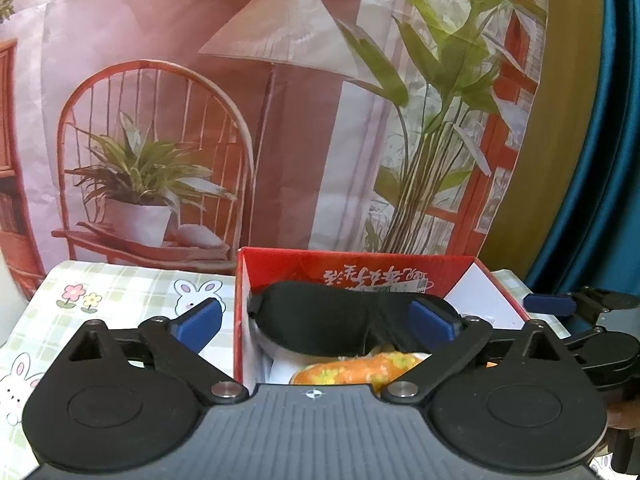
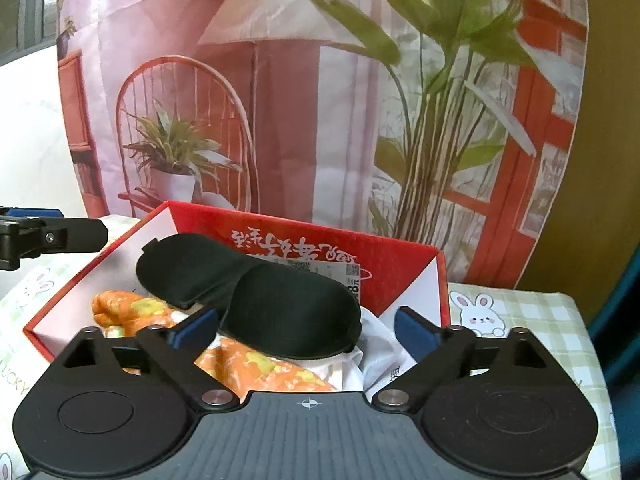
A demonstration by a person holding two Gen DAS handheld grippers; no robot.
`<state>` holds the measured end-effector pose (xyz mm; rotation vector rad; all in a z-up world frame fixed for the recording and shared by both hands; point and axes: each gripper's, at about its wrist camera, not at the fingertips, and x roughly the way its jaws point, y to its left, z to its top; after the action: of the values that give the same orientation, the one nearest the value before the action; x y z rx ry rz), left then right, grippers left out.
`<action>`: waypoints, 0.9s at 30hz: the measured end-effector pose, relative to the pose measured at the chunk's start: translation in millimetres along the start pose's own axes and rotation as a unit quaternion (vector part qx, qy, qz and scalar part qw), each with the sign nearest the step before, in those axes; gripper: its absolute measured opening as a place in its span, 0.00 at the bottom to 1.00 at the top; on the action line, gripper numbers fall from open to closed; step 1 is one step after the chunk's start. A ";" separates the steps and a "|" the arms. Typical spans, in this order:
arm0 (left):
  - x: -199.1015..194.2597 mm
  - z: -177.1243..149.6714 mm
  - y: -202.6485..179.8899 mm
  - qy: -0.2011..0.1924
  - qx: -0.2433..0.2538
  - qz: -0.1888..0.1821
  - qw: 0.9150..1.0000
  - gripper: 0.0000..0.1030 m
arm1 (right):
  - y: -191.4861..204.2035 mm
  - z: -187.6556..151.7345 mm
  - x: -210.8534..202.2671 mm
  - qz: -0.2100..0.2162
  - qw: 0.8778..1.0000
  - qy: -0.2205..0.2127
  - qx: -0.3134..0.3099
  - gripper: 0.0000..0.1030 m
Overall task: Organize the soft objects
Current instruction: 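Lift the black eye mask with both tools and release it into the box, then move both tools down beside the box to the green tasseled pouch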
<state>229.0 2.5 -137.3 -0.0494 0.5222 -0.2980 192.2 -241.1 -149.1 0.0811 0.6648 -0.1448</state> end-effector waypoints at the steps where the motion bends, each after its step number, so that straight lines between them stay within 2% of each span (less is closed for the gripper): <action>1: -3.7 -1.2 0.4 0.000 -0.002 0.002 1.000 1.00 | 1.4 -0.6 -3.1 -0.003 1.000 -0.002 -0.002 0.99; 8: -29.0 -11.3 -2.4 -0.003 0.002 0.011 1.000 1.00 | 3.1 -9.3 -25.5 -0.009 1.000 -0.014 0.011 1.00; 20: -69.6 -39.5 -14.7 -0.010 0.020 0.012 1.000 1.00 | 6.4 -43.3 -72.6 -0.027 0.997 -0.056 0.036 1.00; 27: -83.0 -58.0 -23.1 -0.006 0.035 0.011 0.999 1.00 | 8.5 -64.4 -89.1 -0.014 0.996 -0.064 0.054 1.00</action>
<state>125.5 6.4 -144.5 0.0221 0.5007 -0.2942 85.1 -215.2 -144.2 0.1656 0.5292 -0.2107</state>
